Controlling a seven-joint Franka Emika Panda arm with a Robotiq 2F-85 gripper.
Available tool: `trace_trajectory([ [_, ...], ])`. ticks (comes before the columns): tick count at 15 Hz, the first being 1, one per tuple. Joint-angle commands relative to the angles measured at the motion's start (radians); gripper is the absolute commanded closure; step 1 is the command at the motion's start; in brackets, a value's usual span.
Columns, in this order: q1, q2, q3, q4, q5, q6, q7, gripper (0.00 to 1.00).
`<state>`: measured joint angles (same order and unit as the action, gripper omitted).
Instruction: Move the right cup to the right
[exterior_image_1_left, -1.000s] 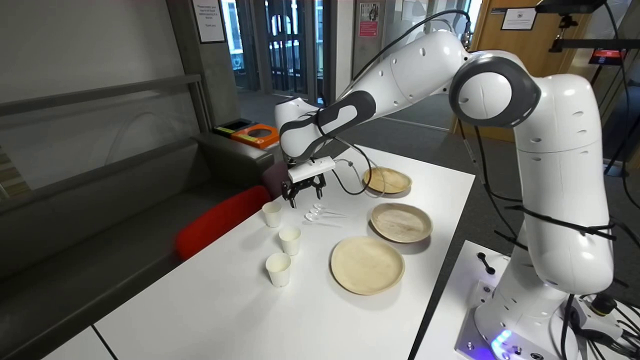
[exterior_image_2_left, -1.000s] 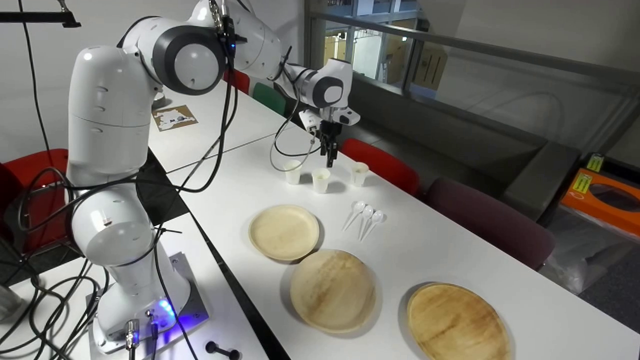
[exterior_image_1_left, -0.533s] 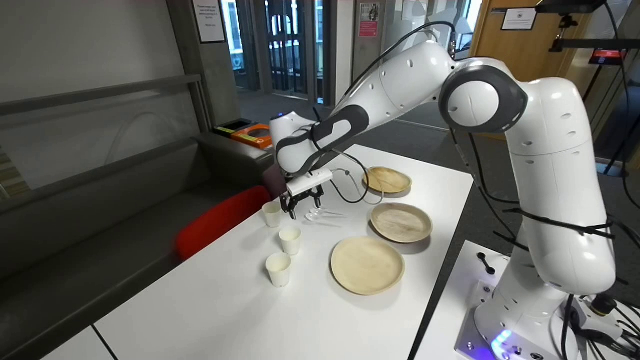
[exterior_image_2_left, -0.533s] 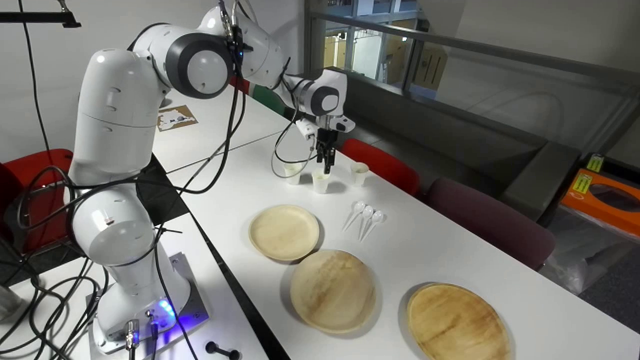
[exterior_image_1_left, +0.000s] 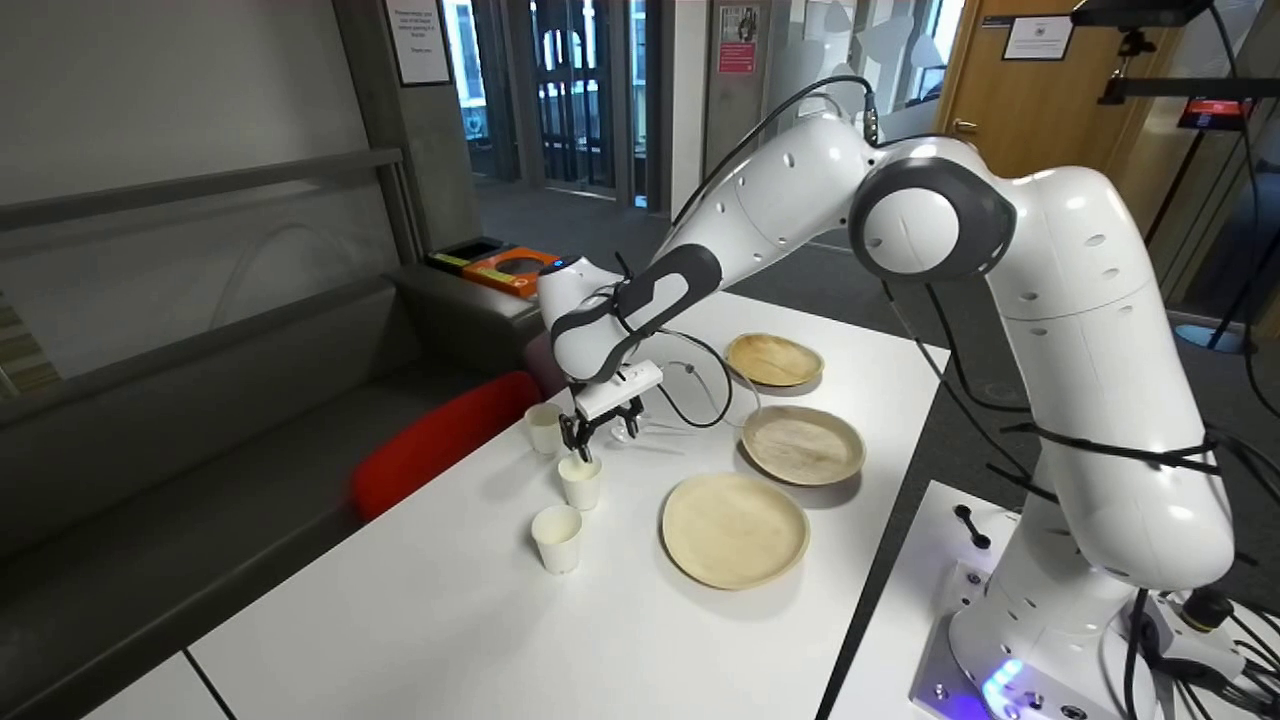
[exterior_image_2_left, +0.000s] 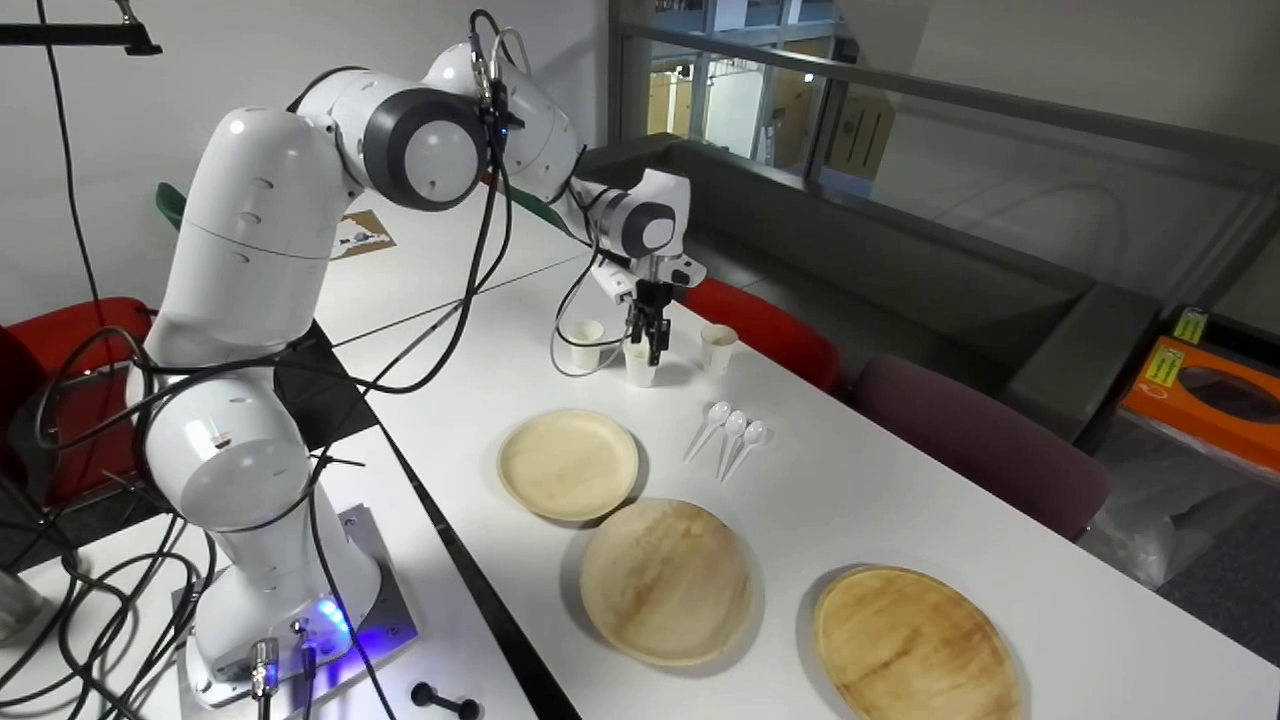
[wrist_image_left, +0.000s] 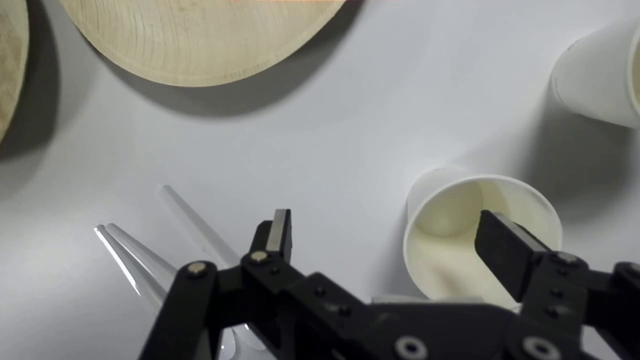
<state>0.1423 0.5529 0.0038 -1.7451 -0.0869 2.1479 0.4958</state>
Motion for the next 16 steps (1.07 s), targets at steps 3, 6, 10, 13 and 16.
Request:
trace_trajectory([
  [3,0.006,0.014,-0.019,0.008,-0.003,0.055,-0.062,0.0],
  [6,0.004,0.023,-0.022,0.008,-0.001,0.061,-0.077,0.0],
  [10,0.002,0.031,-0.024,0.007,-0.001,0.072,-0.089,0.0],
  [13,-0.001,0.049,-0.024,0.014,0.005,0.094,-0.097,0.0],
  [16,0.001,0.066,-0.024,0.013,0.007,0.122,-0.103,0.0],
])
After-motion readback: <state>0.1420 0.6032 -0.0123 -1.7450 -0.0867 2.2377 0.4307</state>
